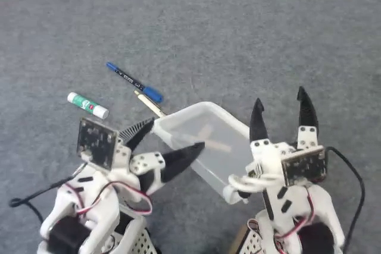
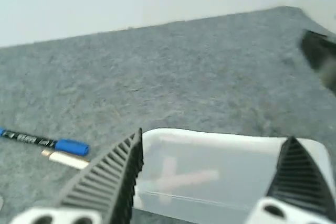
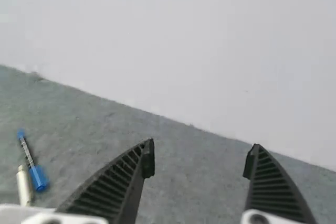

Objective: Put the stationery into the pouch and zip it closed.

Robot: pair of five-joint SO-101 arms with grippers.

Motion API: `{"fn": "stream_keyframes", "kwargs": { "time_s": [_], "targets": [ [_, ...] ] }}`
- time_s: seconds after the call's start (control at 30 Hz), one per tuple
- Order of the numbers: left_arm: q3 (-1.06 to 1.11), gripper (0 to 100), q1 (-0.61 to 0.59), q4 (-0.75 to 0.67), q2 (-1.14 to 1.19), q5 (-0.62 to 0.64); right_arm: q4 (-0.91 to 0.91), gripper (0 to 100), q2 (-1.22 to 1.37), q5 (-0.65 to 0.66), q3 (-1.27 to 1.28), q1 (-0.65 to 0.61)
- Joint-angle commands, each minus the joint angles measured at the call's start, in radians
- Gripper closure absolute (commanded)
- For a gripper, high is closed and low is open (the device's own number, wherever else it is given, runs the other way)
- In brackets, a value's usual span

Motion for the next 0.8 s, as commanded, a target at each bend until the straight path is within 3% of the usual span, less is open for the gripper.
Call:
{"fn": "stream_keyframes", "kwargs": {
  "time_s": [0.0,0.37,0.5,0.63,0.77],
  "targets": [
    [-0.111,62,0.132,0.071,-0.011,-0.018,-0.133,72.3,0.013,-0.014,0.049,0.031],
    [-0.105,62,0.382,0.112,-0.003,-0.08,-0.205,72.3,0.013,-0.014,0.103,0.045],
    [0.025,62,0.456,-0.037,-0.003,-0.003,-0.202,72.3,0.01,-0.048,0.103,0.033],
    [0.2,62,0.454,-0.229,-0.011,0.055,-0.177,72.3,0.005,-0.069,0.098,0.004],
    [0.243,62,0.454,-0.321,-0.011,0.107,-0.139,72.3,0.004,-0.071,0.097,-0.018]
  ]
}}
